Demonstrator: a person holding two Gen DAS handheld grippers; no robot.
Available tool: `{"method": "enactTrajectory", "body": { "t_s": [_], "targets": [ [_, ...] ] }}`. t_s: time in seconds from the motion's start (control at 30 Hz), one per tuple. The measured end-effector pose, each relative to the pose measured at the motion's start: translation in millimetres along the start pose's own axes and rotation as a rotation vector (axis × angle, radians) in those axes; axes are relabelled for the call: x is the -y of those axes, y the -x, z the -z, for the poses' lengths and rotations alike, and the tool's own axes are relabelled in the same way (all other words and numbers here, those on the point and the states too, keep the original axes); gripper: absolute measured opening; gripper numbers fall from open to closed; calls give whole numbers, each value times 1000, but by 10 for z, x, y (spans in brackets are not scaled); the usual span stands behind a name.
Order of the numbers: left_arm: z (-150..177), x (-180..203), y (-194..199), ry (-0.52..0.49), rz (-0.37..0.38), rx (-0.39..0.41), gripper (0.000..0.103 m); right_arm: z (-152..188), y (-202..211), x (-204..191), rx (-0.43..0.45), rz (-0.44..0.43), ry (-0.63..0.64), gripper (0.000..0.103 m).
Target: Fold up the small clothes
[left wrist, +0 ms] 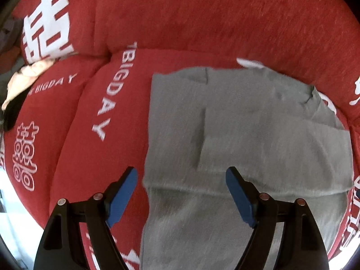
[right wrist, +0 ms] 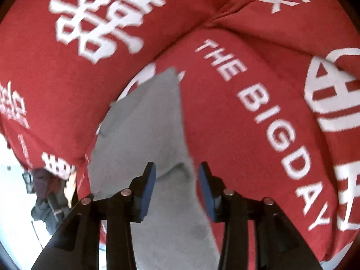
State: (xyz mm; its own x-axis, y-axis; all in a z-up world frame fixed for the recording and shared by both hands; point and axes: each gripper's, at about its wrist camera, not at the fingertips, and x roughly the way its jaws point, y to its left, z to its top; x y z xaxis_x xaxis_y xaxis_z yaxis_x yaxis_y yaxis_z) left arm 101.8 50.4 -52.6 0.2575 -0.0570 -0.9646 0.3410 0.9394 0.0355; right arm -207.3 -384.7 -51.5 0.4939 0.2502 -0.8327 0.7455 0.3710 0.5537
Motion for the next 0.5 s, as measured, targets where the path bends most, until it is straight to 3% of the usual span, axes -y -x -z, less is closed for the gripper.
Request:
{"method": "enactTrajectory", "body": {
  "t_s": [0.07, 0.13, 0.23, 0.33, 0.43, 0.5],
  "targets": [
    [-89, 53, -49, 10, 11, 3, 82, -91, -150, 66, -19, -16, -38, 43],
    [-148, 98, -109, 5, 11, 1, 82, -140, -427, 82, -93, -6, -57, 43],
    [-159, 178, -168, -28, 0, 5, 82, -180, -528, -71, -99, 24, -5, 17],
    [-113, 192, -324, -72, -54, -22, 82, -191, -584, -263, -105, 140, 126, 15],
    [-107, 113, -271, -40, -11, -29, 82, -174, -646, -316, -126, 186, 178, 15],
    [-133, 64, -184, -34, 78, -23, 82, -162, -607, -352, -113, 180, 180, 15]
  ]
}}
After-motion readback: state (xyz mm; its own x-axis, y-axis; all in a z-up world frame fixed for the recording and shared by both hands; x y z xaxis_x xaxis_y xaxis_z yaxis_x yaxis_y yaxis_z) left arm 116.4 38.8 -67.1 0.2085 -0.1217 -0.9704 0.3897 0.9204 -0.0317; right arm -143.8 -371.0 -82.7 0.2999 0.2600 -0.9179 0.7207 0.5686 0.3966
